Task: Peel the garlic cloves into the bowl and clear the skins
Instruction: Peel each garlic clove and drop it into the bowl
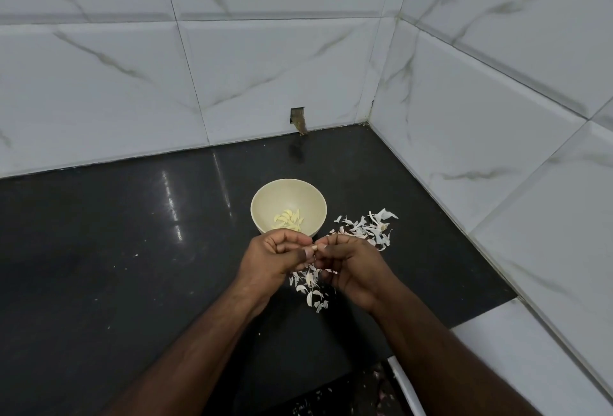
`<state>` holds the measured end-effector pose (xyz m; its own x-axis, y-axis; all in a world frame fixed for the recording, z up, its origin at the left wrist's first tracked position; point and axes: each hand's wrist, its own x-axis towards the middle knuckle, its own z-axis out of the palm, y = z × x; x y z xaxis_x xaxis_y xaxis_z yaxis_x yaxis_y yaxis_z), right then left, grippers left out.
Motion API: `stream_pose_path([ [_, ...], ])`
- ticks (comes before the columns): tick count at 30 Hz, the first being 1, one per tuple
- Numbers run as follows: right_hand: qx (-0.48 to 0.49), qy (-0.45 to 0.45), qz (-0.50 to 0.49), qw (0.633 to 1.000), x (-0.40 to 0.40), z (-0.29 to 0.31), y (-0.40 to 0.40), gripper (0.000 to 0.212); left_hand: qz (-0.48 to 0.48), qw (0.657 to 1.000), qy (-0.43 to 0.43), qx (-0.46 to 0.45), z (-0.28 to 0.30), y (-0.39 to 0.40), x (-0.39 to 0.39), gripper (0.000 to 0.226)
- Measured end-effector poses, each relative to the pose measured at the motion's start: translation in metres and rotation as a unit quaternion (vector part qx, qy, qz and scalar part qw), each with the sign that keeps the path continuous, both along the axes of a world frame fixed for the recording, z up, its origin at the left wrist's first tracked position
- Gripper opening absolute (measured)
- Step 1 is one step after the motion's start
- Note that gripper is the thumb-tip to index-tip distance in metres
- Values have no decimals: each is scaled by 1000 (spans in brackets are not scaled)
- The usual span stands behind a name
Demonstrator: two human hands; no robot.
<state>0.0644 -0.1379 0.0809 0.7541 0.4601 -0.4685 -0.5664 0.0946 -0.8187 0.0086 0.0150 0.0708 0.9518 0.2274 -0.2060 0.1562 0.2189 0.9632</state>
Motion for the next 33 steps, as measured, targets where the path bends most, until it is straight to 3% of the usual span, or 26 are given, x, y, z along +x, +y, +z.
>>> stream_pose_path([
  [3,-12,-32,3,999,-1,-1,2,13,4,1000,5,-13,-1,0,0,14],
  [6,-71,-125,11,989,-2,-3,5,12,11,998,24,-51,0,-1,0,14],
  [9,-172,-249,10,953,-1,-7,5,15,8,995,53,-83,3,-1,0,15],
  [12,-218,-318,22,922,0,-7,4,17,3,993,60,-99,4,0,0,14],
  [15,-228,-337,29,913,2,-8,3,14,3,993,64,-97,4,1,1,14],
  [23,-161,-313,26,935,5,-5,1,13,-18,996,62,-61,4,2,3,18],
  [27,-204,-345,34,916,9,-10,-1,5,-37,996,62,-45,4,3,4,23],
  [33,-291,-390,49,872,9,-10,0,13,-62,996,62,-3,5,4,3,20],
])
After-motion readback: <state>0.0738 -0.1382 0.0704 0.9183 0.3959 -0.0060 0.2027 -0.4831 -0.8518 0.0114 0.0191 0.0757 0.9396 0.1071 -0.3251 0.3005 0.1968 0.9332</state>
